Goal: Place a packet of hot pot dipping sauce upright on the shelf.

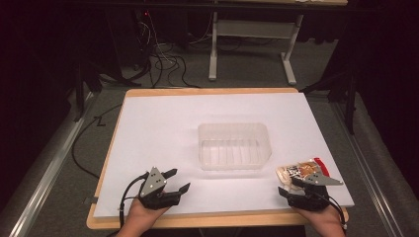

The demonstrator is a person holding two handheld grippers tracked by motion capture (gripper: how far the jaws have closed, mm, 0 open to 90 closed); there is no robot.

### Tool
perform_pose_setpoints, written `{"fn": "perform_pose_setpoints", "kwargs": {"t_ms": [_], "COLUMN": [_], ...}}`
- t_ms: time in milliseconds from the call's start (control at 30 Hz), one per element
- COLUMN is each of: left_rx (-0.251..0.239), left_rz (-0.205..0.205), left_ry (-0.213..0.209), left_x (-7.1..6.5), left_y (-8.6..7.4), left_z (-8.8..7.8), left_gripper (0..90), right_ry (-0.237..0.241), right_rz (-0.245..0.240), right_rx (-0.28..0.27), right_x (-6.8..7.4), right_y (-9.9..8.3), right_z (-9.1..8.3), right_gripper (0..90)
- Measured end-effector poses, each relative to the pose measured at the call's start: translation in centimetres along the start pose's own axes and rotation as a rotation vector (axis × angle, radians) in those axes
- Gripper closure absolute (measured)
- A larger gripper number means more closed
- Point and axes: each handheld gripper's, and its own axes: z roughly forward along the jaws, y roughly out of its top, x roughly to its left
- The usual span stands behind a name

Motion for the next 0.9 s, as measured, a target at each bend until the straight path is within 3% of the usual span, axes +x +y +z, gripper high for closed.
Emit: {"fn": "perform_pose_setpoints", "kwargs": {"t_ms": [200,300,533,700,900], "left_rx": [0.004,0.005,0.006,0.008,0.010], "left_rz": [-0.010,-0.016,-0.022,-0.024,-0.026], "left_ry": [0.005,0.010,0.012,0.010,0.008], "left_x": [0.17,0.27,0.28,0.27,0.41], "left_y": [-0.21,-0.33,-0.42,-0.43,-0.50], "left_z": [-0.29,-0.47,-0.61,-0.52,-0.57], "left_gripper": [34.4,34.4,34.5,34.5,34.5], "right_ry": [-0.018,-0.051,-0.076,-0.089,-0.067], "right_rz": [-0.019,-0.075,-0.093,-0.082,-0.037], "right_rx": [0.016,0.021,0.005,0.003,0.021], "right_x": [0.18,0.28,0.31,0.34,-0.11], "right_y": [0.02,-0.09,-0.27,-0.30,0.28], "right_z": [0.50,0.65,0.77,0.74,0.28], "right_gripper": [34.6,42.1,46.3,50.8,55.5]}}
